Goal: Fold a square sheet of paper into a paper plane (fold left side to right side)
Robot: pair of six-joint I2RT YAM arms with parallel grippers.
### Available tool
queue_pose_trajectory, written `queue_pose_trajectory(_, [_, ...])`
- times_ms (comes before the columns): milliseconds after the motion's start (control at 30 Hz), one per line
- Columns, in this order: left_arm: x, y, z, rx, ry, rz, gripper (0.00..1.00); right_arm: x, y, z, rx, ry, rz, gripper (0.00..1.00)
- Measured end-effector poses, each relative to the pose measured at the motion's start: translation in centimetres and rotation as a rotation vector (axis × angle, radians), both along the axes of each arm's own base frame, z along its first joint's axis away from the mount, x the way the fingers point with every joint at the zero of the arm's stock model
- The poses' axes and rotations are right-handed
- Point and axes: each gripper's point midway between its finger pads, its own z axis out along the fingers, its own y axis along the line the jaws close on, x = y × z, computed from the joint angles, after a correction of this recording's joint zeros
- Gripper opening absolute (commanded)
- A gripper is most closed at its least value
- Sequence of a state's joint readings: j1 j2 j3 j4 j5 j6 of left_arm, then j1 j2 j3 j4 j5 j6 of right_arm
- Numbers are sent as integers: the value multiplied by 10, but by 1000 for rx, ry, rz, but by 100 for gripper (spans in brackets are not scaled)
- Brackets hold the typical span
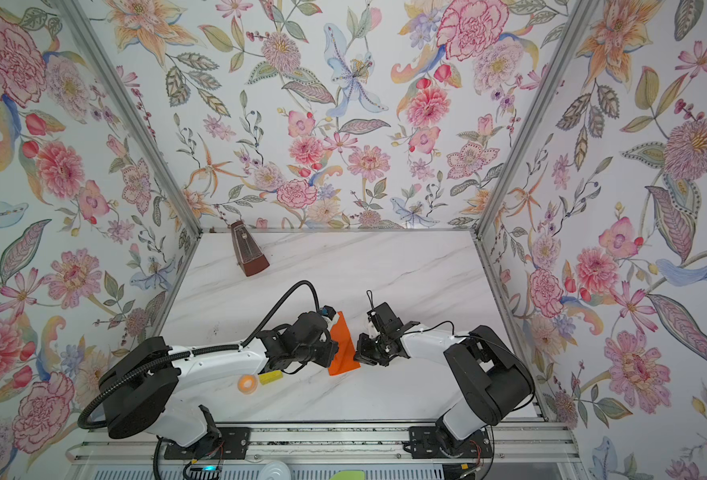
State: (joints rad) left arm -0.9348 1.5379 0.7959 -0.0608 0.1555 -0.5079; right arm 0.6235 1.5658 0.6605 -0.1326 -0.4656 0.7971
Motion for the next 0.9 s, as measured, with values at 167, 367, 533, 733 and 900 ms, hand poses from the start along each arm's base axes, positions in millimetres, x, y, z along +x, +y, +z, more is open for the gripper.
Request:
queue_pose_trajectory(167, [4, 14, -7, 53, 7, -17, 0, 0, 0, 0, 0, 0, 1, 0])
queue_pose_trajectory(367, [8, 16, -25, 124, 29, -62, 0, 0, 0, 0, 1, 0, 1, 0])
queue_pose_trajectory(533, [12, 17, -33, 167, 43, -81, 0, 0, 0, 0, 1, 0, 1, 0])
queue_pose_trajectory(733, [15, 18, -33, 185, 37, -88, 0, 0, 0, 0, 0, 0, 1, 0])
queue_pose_trajectory(900, [18, 23, -34, 201, 34, -74, 0, 0, 0, 0, 0, 0, 2, 0])
